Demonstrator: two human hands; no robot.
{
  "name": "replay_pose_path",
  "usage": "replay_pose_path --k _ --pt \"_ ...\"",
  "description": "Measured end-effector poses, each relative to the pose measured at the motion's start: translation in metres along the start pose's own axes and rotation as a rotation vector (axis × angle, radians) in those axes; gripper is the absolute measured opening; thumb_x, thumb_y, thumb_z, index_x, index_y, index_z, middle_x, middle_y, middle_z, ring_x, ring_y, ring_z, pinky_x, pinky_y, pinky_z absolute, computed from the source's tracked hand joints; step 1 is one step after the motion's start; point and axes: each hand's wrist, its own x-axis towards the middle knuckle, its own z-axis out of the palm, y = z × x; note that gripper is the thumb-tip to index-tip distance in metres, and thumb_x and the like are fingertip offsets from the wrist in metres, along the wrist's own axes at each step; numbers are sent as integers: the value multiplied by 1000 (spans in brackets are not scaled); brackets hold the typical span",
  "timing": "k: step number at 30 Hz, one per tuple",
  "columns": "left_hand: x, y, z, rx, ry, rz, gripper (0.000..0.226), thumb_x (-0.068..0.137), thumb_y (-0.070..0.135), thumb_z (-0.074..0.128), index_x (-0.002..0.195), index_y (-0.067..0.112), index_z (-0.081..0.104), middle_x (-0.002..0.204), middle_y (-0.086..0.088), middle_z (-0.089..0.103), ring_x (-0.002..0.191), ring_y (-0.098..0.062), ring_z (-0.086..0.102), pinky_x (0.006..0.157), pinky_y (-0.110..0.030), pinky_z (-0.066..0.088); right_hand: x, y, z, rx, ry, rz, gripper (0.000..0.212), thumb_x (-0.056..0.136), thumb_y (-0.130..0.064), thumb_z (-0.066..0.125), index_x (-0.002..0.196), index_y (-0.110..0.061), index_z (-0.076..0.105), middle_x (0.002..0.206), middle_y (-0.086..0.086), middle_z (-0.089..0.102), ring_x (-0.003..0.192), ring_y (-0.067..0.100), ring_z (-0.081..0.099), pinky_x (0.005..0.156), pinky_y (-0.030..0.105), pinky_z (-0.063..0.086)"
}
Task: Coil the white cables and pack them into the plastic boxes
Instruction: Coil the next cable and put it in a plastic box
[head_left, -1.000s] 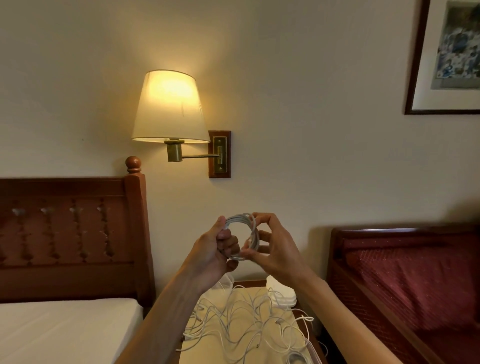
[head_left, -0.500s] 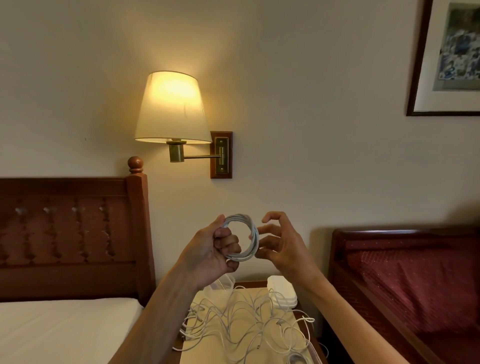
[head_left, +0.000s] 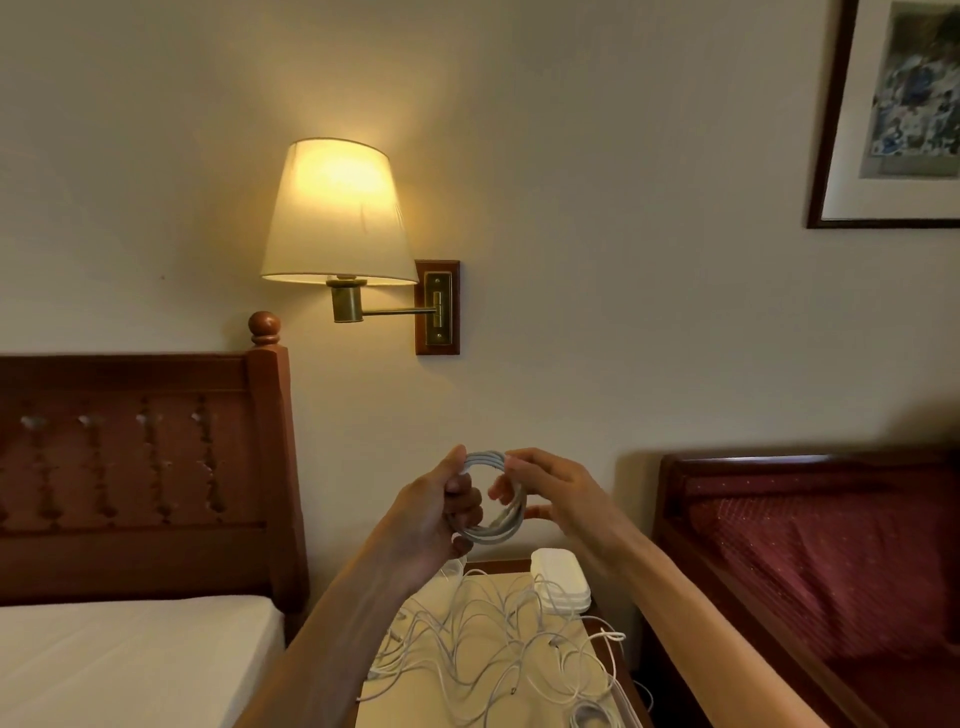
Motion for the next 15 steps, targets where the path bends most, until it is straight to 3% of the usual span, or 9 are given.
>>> replay_pose_path --k 3,5,11,15 --pt "0 -7 4 24 3 6 48 96 51 49 57 23 42 59 4 36 56 -13 38 59 -31 27 2 2 16 -29 175 -61 19 100 -26 49 111 -23 64 70 -2 63 69 19 65 73 36 54" --pt "0 -9 4 56 2 27 48 95 54 49 58 23 45 57 4 38 56 -13 41 60 -31 29 3 4 19 -77 242 -86 21 101 -18 47 112 -23 65 65 -2 59 61 17 63 66 33 54" --pt "4 -12 -6 195 -41 94 56 87 69 44 62 20 51 60 1 37 59 -16 44 68 -36 31 2 8 15 -332 216 -129 20 101 -17 47 112 -22 63 66 -1 62 59 13 67 64 24 57" --pt "6 -14 -11 204 -51 101 53 93 61 42 64 18 52 62 1 36 59 -17 42 67 -35 33 2 7 11 -392 115 -163 22 102 -16 46 117 -26 59 68 0 65 61 11 69 65 23 57"
